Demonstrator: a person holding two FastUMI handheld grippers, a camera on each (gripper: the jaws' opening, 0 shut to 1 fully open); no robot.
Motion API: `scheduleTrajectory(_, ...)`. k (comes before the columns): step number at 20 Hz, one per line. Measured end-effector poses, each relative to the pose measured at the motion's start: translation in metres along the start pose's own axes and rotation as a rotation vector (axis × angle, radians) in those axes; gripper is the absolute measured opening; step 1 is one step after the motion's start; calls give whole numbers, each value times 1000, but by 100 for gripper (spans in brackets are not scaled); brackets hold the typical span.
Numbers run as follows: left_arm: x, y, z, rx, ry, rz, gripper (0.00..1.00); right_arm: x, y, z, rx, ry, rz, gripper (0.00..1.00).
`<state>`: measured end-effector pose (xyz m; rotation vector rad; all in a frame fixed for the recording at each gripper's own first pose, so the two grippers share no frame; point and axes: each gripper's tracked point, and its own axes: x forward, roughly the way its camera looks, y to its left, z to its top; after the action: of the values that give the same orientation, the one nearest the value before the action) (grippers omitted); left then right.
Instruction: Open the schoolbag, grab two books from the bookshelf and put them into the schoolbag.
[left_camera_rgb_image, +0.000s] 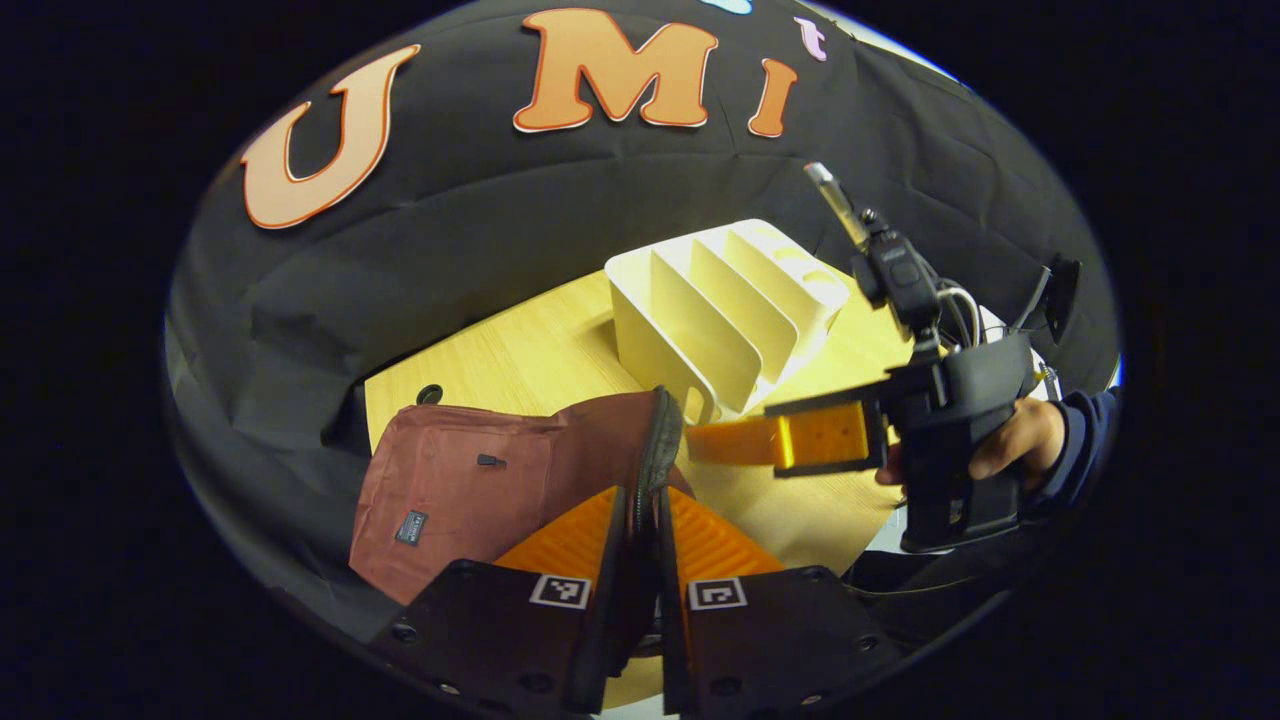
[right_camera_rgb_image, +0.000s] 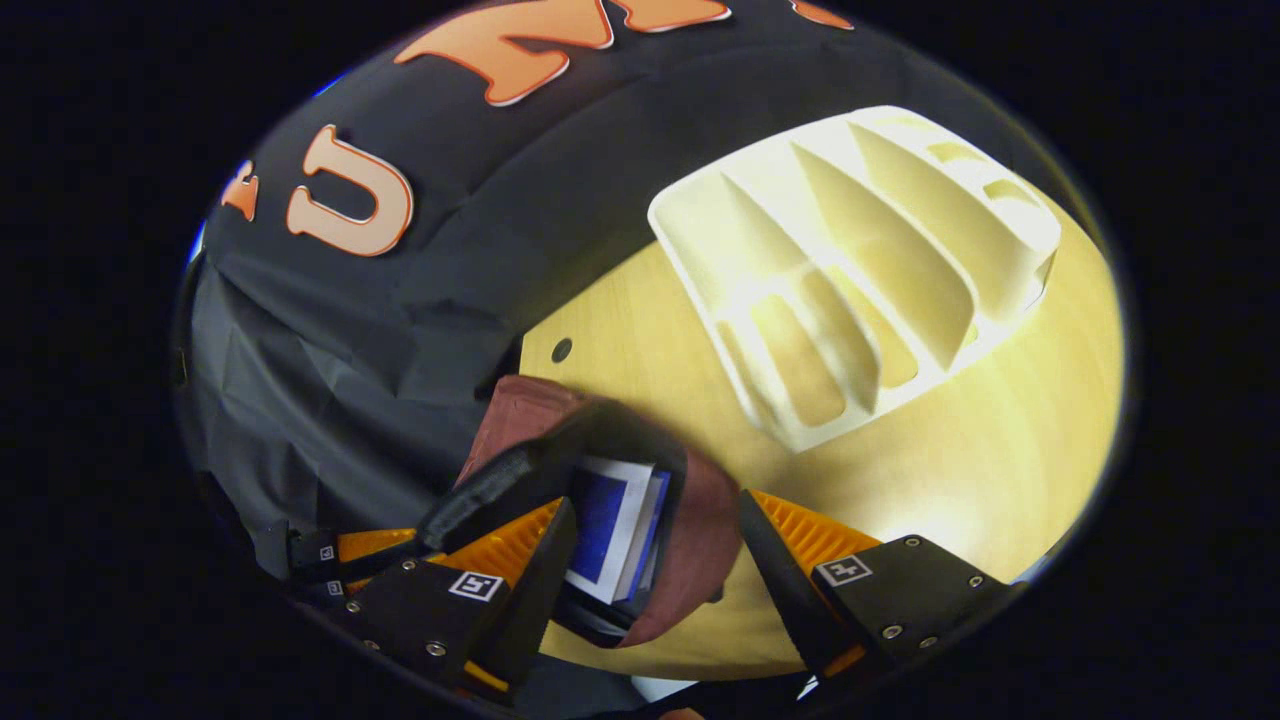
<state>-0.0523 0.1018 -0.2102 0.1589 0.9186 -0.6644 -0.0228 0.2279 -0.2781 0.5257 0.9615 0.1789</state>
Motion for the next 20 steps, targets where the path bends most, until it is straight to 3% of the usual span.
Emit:
scheduleTrajectory(9, 19, -84, 32, -126, -62, 73, 52, -84, -84, 71, -157, -123, -35, 97)
scheduleTrajectory(10, 20, -92, 37, -132, -75, 92, 52, -94, -89, 79, -177, -146, -36, 97)
scheduleTrajectory(11, 21, -100, 43, -141, -86, 109, 63, -104, -92, 89, -201, -175, -30, 97)
scheduleTrajectory(12, 22, -108, 50, -154, -101, 123, 62, -116, -96, 98, -231, -206, -30, 97)
scheduleTrajectory(15, 19, -129, 69, -197, -163, 176, 88, -148, -110, 130, -340, -306, -41, 97)
scheduleTrajectory(20, -9, -149, 116, -245, -361, 324, 95, -195, -125, 166, -463, -444, -59, 97)
